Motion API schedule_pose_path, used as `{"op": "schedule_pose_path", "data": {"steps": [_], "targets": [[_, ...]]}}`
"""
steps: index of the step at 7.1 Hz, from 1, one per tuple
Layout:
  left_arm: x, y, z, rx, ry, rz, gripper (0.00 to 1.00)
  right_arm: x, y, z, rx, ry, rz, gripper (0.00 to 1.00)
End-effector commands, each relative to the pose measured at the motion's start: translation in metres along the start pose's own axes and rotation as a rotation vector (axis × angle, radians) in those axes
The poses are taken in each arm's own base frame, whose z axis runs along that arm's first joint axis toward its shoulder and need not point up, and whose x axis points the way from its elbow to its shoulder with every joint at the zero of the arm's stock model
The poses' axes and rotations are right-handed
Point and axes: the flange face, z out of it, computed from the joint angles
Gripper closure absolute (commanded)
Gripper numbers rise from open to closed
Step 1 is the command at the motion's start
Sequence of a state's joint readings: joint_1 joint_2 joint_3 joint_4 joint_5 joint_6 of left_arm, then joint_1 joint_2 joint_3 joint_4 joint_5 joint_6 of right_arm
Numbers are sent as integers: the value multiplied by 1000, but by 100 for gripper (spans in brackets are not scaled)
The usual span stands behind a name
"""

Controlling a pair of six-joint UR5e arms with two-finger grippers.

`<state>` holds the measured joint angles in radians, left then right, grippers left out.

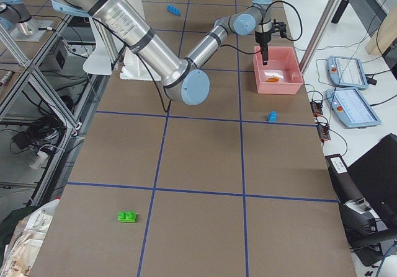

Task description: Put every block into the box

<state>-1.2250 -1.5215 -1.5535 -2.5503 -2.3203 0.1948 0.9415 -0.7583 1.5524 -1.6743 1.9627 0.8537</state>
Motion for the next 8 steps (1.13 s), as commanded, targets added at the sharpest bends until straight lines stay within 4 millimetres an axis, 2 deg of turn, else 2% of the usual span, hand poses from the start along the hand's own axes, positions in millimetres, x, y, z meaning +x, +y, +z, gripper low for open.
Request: {"op": "schedule_pose_path", "data": {"steps": [1,2,3,4,6,8], "targets": [[35,-10,40,-19,63,128,0,102,57,-46,-30,10,-112,0],[53,-17,62,-37,80,160,0,133,70,-54,-42,-7,-125,0],[65,-17,75,-49,99,174,0,152,77,-57,-43,-6,-144,0],[67,-17,77,-50,106,173,0,169,83,-60,-43,1,-164,0],[88,-23,98,-64,155,193,0,187,86,-64,-51,-15,-171,0],[79,-28,119,-74,160,191,0,196,93,-64,-53,-11,-175,0]]}}
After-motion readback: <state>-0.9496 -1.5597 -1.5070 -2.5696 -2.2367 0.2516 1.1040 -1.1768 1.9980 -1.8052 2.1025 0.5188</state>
